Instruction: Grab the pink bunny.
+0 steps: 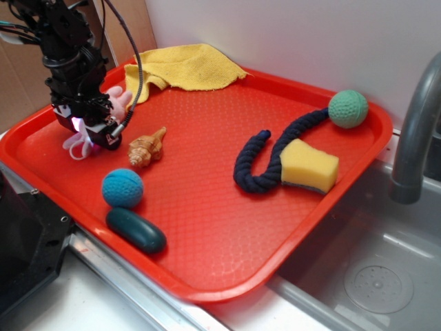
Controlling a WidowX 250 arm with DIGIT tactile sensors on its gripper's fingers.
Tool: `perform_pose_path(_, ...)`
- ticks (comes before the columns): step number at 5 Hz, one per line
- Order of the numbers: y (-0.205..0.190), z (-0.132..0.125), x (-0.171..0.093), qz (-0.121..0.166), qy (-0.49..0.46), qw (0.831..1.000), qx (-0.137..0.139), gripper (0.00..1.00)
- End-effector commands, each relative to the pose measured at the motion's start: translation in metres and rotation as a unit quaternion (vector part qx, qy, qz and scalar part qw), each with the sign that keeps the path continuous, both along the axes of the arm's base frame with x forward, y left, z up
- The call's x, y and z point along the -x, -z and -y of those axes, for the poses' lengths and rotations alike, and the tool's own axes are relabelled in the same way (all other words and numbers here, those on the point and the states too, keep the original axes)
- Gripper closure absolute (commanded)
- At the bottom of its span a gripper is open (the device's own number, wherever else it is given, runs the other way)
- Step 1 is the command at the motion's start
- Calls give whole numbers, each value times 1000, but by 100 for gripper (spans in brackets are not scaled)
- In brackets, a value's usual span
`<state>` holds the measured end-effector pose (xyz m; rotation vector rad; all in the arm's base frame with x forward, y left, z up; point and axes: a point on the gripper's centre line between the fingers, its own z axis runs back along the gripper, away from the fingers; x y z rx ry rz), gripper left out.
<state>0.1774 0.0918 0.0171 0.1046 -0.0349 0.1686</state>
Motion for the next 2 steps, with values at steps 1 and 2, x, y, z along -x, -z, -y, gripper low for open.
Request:
perform_pose_path(1,-68,19,5,16,4,1000,22,100)
perform_pose_path(2,-118,39,12,55,-28,998,9,100)
